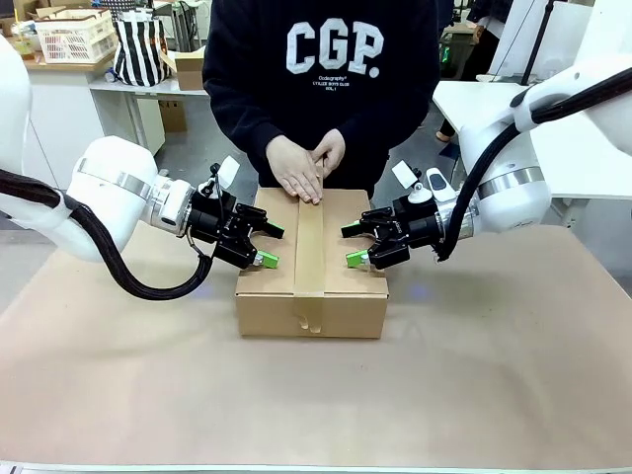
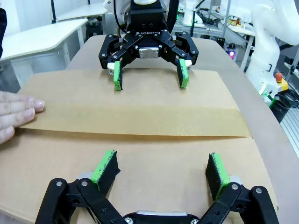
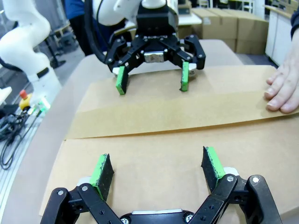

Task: Pack the gift set into the box.
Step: Press and hold the closed box until the human finishes sealing it.

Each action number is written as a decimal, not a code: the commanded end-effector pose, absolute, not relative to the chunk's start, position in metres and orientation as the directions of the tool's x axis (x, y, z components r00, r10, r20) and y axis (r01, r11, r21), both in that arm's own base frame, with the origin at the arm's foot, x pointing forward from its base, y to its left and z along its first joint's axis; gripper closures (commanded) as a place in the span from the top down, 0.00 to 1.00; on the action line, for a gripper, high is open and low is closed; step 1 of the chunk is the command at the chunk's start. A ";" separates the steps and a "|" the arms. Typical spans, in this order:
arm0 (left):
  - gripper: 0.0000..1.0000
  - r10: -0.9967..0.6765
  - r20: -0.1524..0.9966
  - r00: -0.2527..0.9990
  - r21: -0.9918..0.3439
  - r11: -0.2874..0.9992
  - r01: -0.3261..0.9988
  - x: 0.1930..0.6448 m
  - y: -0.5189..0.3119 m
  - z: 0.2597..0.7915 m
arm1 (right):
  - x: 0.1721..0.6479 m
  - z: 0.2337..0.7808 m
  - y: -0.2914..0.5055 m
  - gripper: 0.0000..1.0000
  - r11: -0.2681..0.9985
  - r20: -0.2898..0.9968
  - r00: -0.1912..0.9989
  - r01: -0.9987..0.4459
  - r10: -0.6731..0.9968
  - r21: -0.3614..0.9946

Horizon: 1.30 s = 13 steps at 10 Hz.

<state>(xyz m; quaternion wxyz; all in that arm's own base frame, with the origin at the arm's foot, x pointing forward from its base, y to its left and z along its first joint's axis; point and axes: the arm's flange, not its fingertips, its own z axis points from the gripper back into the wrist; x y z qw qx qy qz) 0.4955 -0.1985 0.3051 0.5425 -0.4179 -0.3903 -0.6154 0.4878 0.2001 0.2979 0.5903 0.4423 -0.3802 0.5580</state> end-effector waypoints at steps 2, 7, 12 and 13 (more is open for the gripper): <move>1.00 -0.347 0.936 -0.062 0.026 -0.106 0.994 0.495 -0.199 0.303 | 0.487 0.296 0.200 1.00 -0.011 0.941 0.092 -0.995 0.326 0.101; 1.00 -0.347 0.936 -0.062 0.026 -0.106 0.994 0.495 -0.199 0.303 | 0.487 0.296 0.200 1.00 -0.011 0.941 0.092 -0.995 0.326 0.101; 1.00 -0.347 0.936 -0.062 0.026 -0.106 0.994 0.495 -0.199 0.303 | 0.487 0.296 0.200 1.00 -0.011 0.941 0.092 -0.995 0.326 0.101; 1.00 -0.347 0.936 -0.062 0.026 -0.106 0.994 0.495 -0.199 0.303 | 0.487 0.296 0.200 1.00 -0.011 0.941 0.092 -0.995 0.326 0.101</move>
